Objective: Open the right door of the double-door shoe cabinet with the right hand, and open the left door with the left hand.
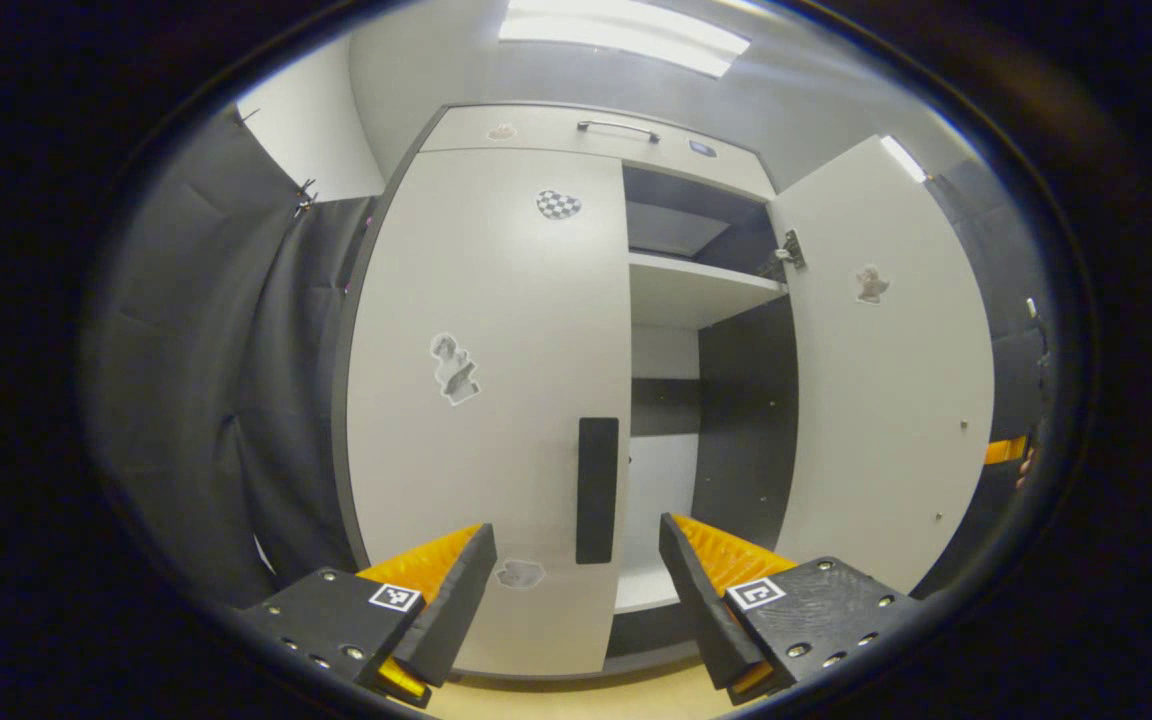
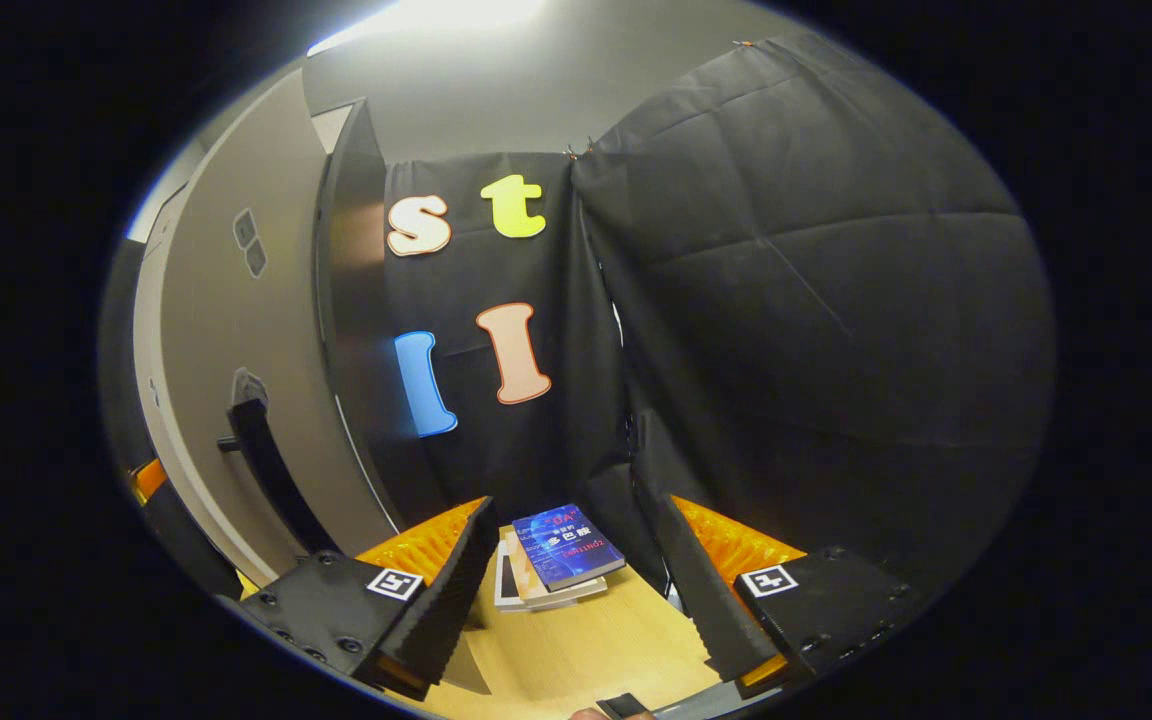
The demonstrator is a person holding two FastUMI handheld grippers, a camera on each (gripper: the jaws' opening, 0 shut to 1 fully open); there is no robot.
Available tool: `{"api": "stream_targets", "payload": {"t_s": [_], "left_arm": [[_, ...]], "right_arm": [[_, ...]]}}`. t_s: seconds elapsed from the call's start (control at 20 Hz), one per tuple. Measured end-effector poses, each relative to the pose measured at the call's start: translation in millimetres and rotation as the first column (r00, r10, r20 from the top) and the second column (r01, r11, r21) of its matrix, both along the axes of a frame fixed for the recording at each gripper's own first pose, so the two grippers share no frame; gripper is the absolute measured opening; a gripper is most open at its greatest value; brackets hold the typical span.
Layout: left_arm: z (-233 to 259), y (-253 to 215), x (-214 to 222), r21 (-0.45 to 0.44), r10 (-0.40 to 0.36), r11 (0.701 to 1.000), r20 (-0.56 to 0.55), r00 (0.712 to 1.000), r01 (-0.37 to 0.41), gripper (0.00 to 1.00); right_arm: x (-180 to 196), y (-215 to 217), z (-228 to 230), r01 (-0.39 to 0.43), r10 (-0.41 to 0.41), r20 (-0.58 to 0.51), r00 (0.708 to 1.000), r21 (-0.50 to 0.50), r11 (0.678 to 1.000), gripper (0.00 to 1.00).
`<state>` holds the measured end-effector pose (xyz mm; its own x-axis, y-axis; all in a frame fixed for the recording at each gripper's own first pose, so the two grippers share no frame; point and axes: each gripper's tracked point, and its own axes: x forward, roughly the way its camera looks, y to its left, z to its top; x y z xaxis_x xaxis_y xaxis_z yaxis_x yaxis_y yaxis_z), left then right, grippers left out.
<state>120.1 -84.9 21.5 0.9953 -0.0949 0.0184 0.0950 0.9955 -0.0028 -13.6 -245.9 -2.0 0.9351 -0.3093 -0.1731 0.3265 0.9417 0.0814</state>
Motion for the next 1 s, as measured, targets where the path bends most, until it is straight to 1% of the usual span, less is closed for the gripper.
{"api": "stream_targets", "payload": {"t_s": [0.15, 0.3, 0.45, 0.5, 0.6, 0.65, 0.8, 0.9, 1.0], "left_arm": [[9.5, -0.4, 18.0, 0.012, 0.041, 0.999, 0.007, 0.999, -0.041, 0.94], [11.8, -2.7, 35.0, 0.024, 0.076, 0.997, 0.003, 0.997, -0.076, 0.95], [10.1, -10.6, 48.6, 0.026, 0.081, 0.996, -0.010, 0.997, -0.081, 0.94], [7.4, -12.5, 54.3, 0.034, 0.085, 0.996, -0.017, 0.996, -0.084, 0.95], [3.2, -15.2, 65.3, 0.053, 0.098, 0.994, -0.032, 0.995, -0.097, 0.94], [1.0, -16.5, 71.0, 0.058, 0.104, 0.993, -0.041, 0.994, -0.101, 0.95], [-10.6, -19.4, 90.3, 0.043, 0.115, 0.993, -0.077, 0.990, -0.112, 0.94], [-15.7, -18.7, 101.4, 0.018, 0.129, 0.992, -0.090, 0.988, -0.128, 0.80], [-21.5, -20.7, 107.8, -0.003, 0.128, 0.992, -0.109, 0.986, -0.129, 0.77]], "right_arm": [[25.5, -11.7, -4.6, -0.010, 0.009, -0.014, 1.000, -0.028, 1.000, 0.98], [45.6, -21.0, -8.7, -0.025, 0.025, -0.007, 1.000, -0.018, 1.000, 0.98], [62.2, -35.1, -14.8, -0.013, 0.013, 0.004, 1.000, -0.002, 1.000, 0.98], [67.0, -36.8, -17.9, -0.023, 0.023, 0.003, 1.000, 0.005, 1.000, 0.98], [76.8, -42.5, -23.8, -0.030, 0.030, -0.002, 1.000, 0.002, 1.000, 0.98], [80.1, -47.8, -28.5, -0.026, 0.026, -0.006, 1.000, -0.003, 1.000, 0.98], [93.1, -54.1, -43.1, -0.024, 0.024, -0.019, 1.000, 0.026, 0.999, 0.98], [99.4, -56.1, -54.7, -0.031, 0.033, -0.036, 0.999, 0.057, 0.998, 0.98], [105.0, -60.9, -58.8, -0.031, 0.033, -0.042, 0.999, 0.063, 0.998, 0.98]]}}
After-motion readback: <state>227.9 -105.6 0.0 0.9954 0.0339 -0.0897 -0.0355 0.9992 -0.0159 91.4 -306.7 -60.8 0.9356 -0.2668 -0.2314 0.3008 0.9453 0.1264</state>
